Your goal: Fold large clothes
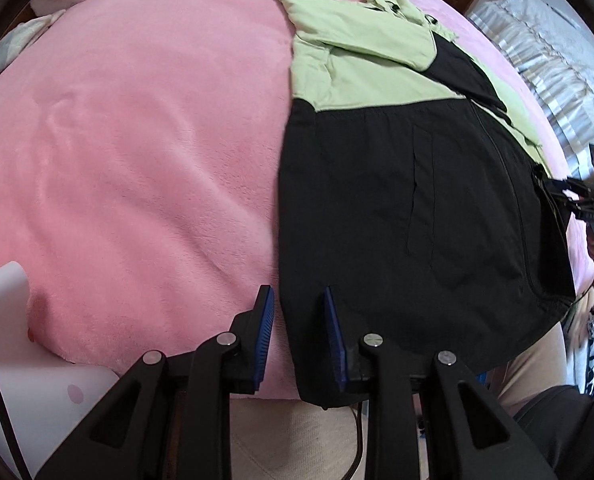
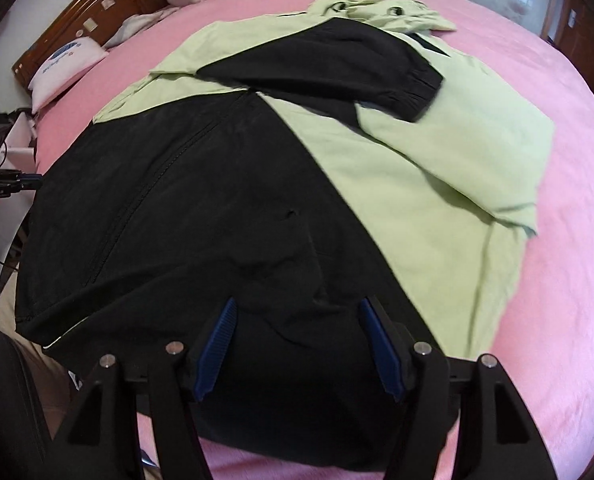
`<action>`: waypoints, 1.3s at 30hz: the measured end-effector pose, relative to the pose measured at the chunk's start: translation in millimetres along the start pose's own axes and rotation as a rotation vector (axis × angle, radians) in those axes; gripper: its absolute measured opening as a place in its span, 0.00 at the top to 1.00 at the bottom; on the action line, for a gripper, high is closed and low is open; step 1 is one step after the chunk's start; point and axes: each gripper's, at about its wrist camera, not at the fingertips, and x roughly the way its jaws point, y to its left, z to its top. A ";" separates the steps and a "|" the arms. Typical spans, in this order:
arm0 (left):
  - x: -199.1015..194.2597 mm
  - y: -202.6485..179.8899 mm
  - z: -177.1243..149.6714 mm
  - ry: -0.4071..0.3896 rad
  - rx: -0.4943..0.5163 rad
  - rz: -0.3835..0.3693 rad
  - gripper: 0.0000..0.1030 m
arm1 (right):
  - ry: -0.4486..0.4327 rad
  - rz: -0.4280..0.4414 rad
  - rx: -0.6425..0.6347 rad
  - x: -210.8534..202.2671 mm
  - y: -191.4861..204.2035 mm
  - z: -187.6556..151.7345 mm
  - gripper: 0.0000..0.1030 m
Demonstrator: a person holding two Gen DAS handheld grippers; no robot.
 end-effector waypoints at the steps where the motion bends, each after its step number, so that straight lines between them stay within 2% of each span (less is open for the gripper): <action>1: 0.7 -1.2 -0.4 0.003 0.011 0.003 0.77 | 0.008 -0.007 -0.010 2.4 4.9 1.0 0.52; 2: 1.1 -2.1 -0.8 0.006 0.020 0.005 0.77 | 0.031 -0.015 -0.011 6.2 8.2 2.2 0.74; 3: 1.6 -3.4 0.3 0.007 0.027 0.008 0.76 | 0.065 -0.048 -0.003 11.7 12.5 2.8 0.84; 6: -0.4 -4.6 0.7 0.002 0.045 0.005 0.76 | 0.037 -0.142 -0.011 2.1 28.6 4.5 0.91; 8: -2.2 -4.4 0.1 -0.005 0.062 -0.001 0.76 | -0.038 -0.163 0.022 -16.2 30.4 4.5 0.92; 11: -3.9 -7.3 -1.7 -0.011 0.097 0.002 0.76 | -0.167 -0.176 0.191 -50.3 7.0 6.1 0.92; 13: -5.0 -10.3 -1.6 -0.014 0.129 0.000 0.76 | -0.246 -0.163 0.356 -73.6 -20.0 6.1 0.92; 16: -6.9 -19.1 0.2 -0.033 0.178 0.000 0.76 | -0.299 -0.181 0.521 -91.2 -47.7 8.0 0.92; 17: -8.8 -21.9 1.0 -0.044 0.195 -0.002 0.76 | -0.309 -0.206 0.550 -93.3 -51.4 13.7 0.97; 18: -10.1 -22.9 1.9 -0.050 0.208 -0.006 0.75 | -0.325 -0.267 0.589 -97.5 -58.9 16.5 1.00; 19: -11.5 -24.1 2.8 -0.056 0.220 -0.012 0.75 | -0.345 -0.302 0.621 -101.4 -67.2 18.3 1.00; 21: -13.0 -24.5 5.2 -0.064 0.230 -0.027 0.74 | -0.380 -0.316 0.696 -108.3 -82.7 19.6 1.00; 23: -14.6 -23.1 5.8 -0.070 0.232 -0.024 0.74 | -0.383 -0.296 0.698 -109.4 -92.7 25.7 1.00; 27: -9.8 -21.8 7.8 -0.059 0.221 -0.023 0.74 | -0.261 -0.137 0.560 -83.0 -82.6 43.5 1.00; 28: -8.8 -21.6 7.6 -0.057 0.219 -0.023 0.74 | -0.213 -0.126 0.512 -72.4 -71.7 45.0 0.99; 30: -7.2 -19.6 7.5 -0.053 0.218 -0.019 0.74 | -0.147 -0.114 0.432 -55.9 -56.7 45.5 0.90; 32: -7.7 -18.4 6.4 -0.044 0.225 -0.013 0.74 | -0.112 -0.125 0.383 -41.3 -46.0 40.2 0.60; 33: -8.2 -18.5 5.8 -0.041 0.228 -0.010 0.74 | -0.104 -0.129 0.369 -38.4 -44.1 37.9 0.49; 37: -14.5 -15.9 1.0 -0.026 0.237 0.003 0.74 | -0.044 -0.121 0.342 -16.1 -46.8 33.4 0.47; 39: -18.2 -15.1 -1.7 -0.024 0.233 0.005 0.74 | -0.004 -0.154 0.324 -0.3 -50.6 34.1 0.47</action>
